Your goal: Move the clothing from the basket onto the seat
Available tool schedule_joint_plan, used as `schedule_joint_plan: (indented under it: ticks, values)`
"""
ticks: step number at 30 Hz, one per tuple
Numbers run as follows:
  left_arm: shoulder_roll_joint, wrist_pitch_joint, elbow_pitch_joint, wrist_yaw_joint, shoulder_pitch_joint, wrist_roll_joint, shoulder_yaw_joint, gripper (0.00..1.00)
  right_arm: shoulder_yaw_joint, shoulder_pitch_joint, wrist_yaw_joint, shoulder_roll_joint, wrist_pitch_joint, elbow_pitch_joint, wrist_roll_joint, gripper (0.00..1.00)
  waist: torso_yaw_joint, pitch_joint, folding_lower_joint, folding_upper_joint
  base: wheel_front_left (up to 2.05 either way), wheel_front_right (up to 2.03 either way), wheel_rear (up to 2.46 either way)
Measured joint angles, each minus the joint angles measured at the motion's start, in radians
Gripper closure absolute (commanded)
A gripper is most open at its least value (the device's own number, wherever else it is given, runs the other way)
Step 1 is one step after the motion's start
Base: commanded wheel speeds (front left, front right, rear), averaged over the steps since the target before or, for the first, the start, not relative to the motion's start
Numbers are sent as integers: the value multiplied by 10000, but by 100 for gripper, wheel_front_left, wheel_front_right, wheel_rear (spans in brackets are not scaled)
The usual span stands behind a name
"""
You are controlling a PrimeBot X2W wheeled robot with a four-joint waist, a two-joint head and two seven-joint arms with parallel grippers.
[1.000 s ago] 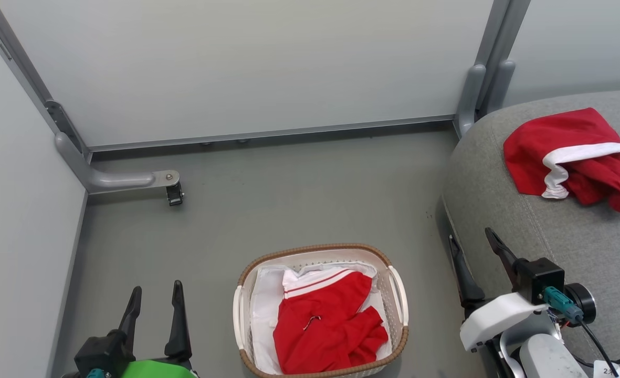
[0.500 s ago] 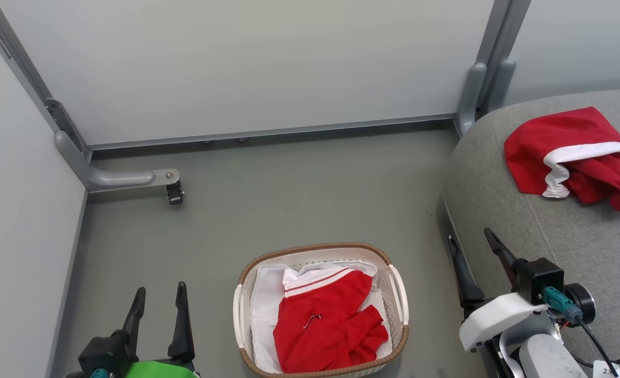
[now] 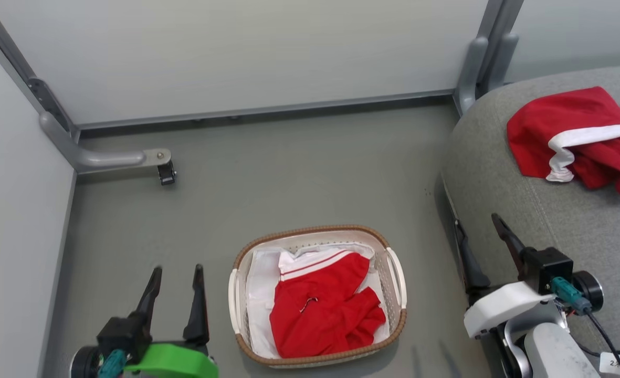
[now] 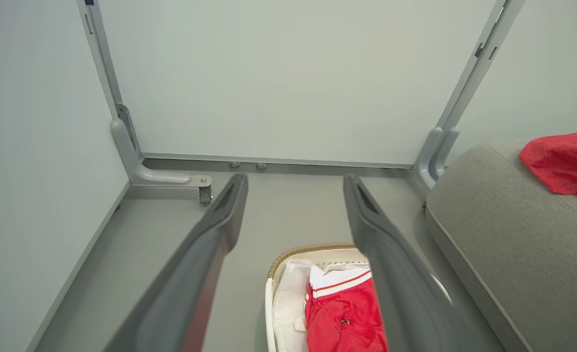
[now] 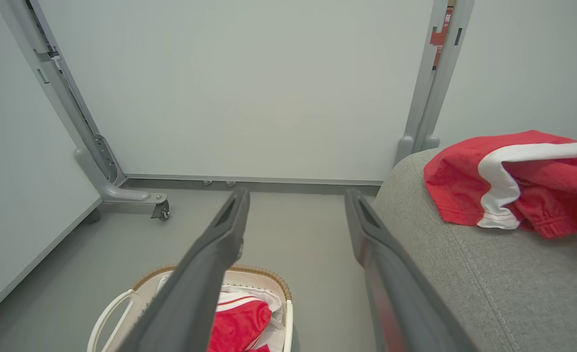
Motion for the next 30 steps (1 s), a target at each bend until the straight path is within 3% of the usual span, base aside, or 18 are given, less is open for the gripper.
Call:
schedule_joint_plan:
  ticks: [8,12,26,30]
  values:
    - [161,-2,165,-230,-1913,683,-510,0,-142,-718,0,2,0,-731,2,0,-124,1015,0,0,0,0,0]
    - [397,59,872,-314,-3213,1053,-970,0,-140,-1230,0,0,0,-1183,84,0,-236,1742,0,0,0,0,0]
    - [736,1149,5333,-422,-6485,2077,-2583,0,-153,-2201,0,-12,0,-2708,242,0,-1069,4612,1,0,0,0,0]
    - [819,1430,6539,-403,-7134,2151,-2669,0,-25,-2426,0,-12,0,-3003,809,0,-1424,5359,1,0,0,0,0]
